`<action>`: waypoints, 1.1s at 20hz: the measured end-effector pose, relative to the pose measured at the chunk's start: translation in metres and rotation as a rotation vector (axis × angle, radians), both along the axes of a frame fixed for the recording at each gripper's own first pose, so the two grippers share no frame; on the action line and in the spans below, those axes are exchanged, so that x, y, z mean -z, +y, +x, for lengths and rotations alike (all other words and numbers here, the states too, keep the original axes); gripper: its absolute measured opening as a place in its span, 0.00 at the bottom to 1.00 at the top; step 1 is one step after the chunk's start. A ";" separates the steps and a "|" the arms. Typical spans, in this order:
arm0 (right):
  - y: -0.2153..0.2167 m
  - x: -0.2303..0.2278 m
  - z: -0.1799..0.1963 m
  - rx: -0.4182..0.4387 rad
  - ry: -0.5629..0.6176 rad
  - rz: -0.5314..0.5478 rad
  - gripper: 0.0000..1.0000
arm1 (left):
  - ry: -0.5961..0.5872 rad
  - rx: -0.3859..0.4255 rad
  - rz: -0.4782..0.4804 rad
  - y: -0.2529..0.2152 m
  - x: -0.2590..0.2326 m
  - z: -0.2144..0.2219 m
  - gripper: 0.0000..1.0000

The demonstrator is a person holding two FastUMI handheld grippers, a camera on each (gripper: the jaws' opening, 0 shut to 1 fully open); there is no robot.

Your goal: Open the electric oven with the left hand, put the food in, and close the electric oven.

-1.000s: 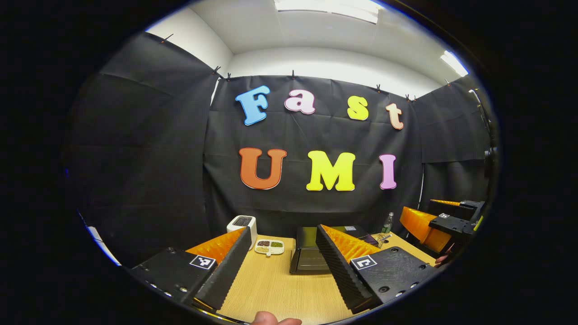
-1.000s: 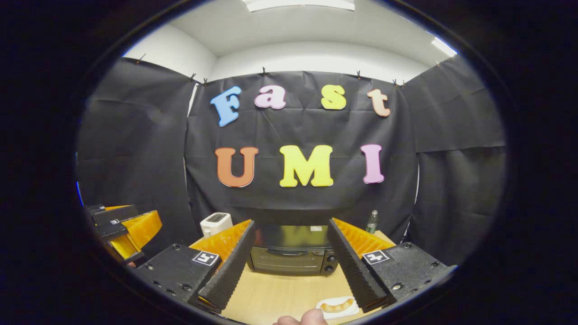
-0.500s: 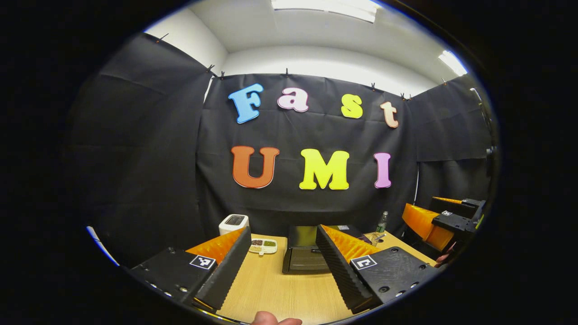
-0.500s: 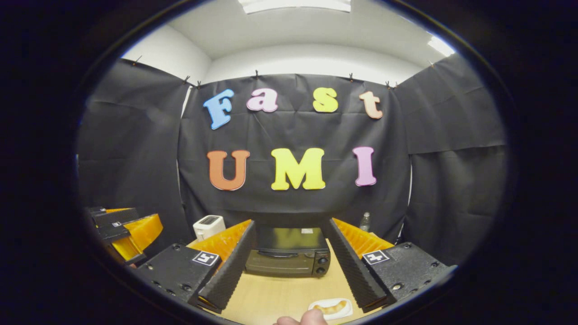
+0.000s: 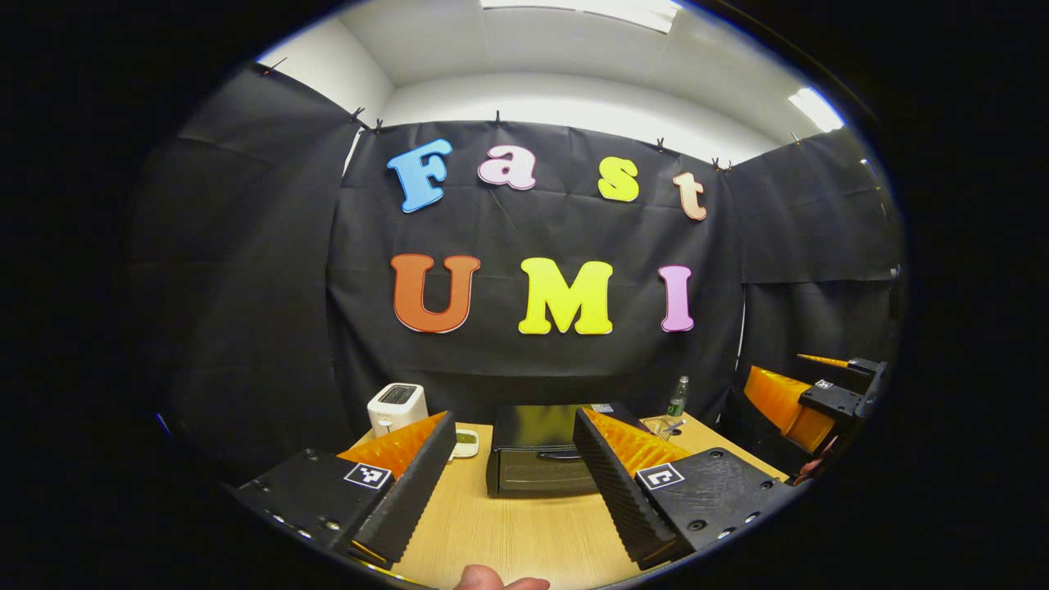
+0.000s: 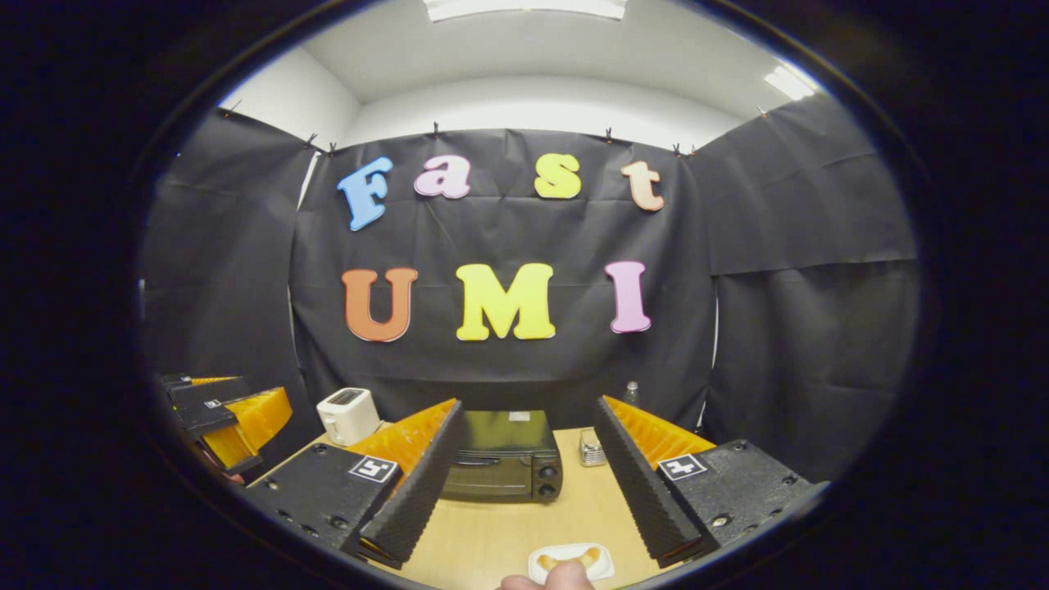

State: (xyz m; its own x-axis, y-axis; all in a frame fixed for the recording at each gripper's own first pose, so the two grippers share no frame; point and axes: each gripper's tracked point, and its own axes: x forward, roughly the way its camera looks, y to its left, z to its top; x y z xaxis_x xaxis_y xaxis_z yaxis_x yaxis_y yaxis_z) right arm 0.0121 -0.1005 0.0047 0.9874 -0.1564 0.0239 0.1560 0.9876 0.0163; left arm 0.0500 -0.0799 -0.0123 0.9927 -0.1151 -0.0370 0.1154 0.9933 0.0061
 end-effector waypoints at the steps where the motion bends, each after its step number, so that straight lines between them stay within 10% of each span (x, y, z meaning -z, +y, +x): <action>1: -0.008 0.004 0.003 0.007 0.005 0.000 0.99 | 0.007 0.002 0.008 -0.006 0.005 0.006 0.93; 22: -0.208 0.083 0.002 0.314 0.201 0.051 0.98 | 0.308 0.078 0.031 -0.121 0.168 0.222 0.94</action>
